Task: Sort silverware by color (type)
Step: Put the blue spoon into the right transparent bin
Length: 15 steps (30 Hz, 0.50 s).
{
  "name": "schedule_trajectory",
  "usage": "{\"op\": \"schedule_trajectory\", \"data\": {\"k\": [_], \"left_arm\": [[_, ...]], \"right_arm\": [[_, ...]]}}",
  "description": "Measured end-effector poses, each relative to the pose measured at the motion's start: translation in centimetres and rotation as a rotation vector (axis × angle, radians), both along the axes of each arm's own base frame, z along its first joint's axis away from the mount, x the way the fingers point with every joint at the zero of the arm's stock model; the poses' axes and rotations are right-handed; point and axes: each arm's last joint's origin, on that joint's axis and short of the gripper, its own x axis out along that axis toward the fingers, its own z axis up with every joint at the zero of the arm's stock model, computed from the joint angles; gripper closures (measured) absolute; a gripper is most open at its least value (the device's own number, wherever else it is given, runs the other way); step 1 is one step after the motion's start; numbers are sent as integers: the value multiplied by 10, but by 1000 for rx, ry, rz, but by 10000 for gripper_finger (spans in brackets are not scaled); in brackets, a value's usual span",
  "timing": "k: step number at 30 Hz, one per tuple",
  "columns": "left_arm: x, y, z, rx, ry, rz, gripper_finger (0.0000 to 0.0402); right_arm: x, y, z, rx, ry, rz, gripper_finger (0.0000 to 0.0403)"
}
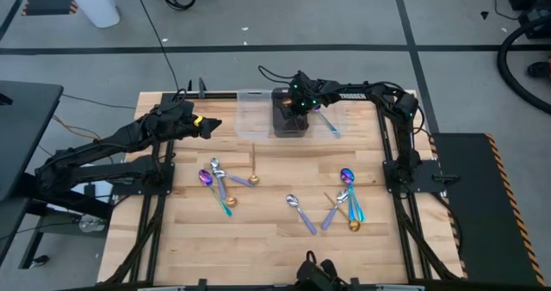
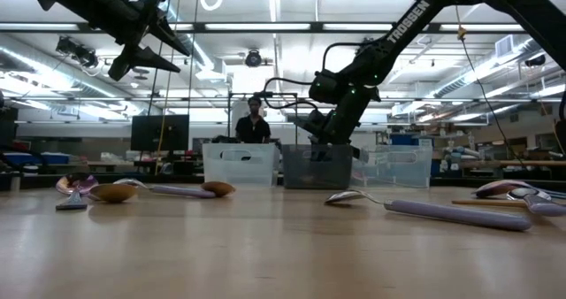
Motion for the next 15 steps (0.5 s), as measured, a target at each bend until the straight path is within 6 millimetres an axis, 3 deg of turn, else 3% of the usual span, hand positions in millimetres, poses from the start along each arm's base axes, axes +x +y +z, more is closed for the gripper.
{"op": "schedule_trajectory", "data": {"k": [15], "left_arm": [[0, 0, 0, 0, 0, 0, 221]], "right_arm": [[2, 0, 4, 33, -35, 18, 294]]}}
